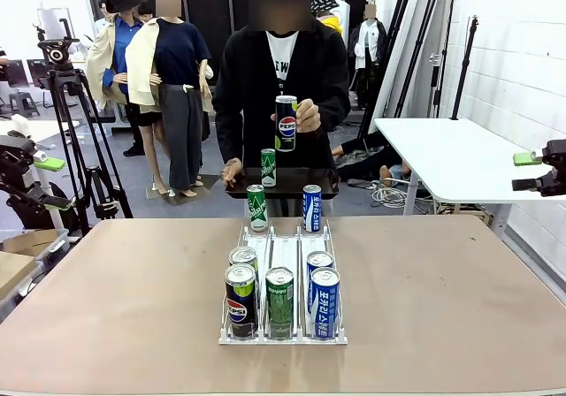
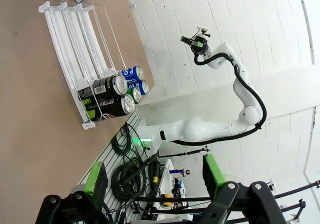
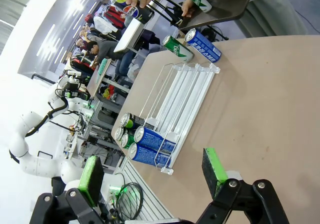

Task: Retrieve and hand over the desired beverage to the person.
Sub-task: Pick up another can of the same type that the person held from the Automatic Can Dispenser.

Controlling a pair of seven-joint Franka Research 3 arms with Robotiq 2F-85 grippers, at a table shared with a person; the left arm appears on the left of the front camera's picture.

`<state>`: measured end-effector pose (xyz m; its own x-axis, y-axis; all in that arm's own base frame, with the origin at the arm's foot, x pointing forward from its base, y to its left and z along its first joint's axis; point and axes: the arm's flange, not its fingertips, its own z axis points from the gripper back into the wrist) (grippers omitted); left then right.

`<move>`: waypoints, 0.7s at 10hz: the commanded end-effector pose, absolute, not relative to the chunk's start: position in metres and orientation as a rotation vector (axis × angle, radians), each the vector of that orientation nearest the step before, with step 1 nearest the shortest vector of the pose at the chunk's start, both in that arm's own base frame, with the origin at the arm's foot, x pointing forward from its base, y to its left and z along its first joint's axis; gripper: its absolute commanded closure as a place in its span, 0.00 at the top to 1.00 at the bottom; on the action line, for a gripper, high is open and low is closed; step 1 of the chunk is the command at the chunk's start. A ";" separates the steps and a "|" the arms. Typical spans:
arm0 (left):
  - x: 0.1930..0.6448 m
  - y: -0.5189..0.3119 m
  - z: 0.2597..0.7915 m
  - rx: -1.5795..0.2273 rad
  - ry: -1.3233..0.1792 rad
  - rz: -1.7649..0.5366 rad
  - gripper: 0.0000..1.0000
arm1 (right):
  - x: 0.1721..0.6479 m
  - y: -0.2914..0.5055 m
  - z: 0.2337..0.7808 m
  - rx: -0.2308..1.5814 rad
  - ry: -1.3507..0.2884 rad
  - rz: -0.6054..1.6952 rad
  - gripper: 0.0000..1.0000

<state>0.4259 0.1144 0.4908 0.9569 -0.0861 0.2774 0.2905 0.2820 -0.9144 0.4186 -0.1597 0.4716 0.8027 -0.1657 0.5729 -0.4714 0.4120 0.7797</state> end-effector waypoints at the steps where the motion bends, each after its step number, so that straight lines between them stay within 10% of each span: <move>1: 0.425 0.116 0.492 -1.258 -0.188 -0.254 1.00 | 0.418 -0.158 0.472 1.163 -0.650 0.212 1.00; 7: 0.425 0.116 0.492 -1.258 -0.188 -0.254 1.00 | 0.418 -0.158 0.472 1.163 -0.650 0.212 1.00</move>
<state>0.4259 0.1144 0.4908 0.9569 -0.0861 0.2774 0.2905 0.2820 -0.9144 0.4186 -0.1597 0.4716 0.8027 -0.1657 0.5729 -0.4714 0.4120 0.7797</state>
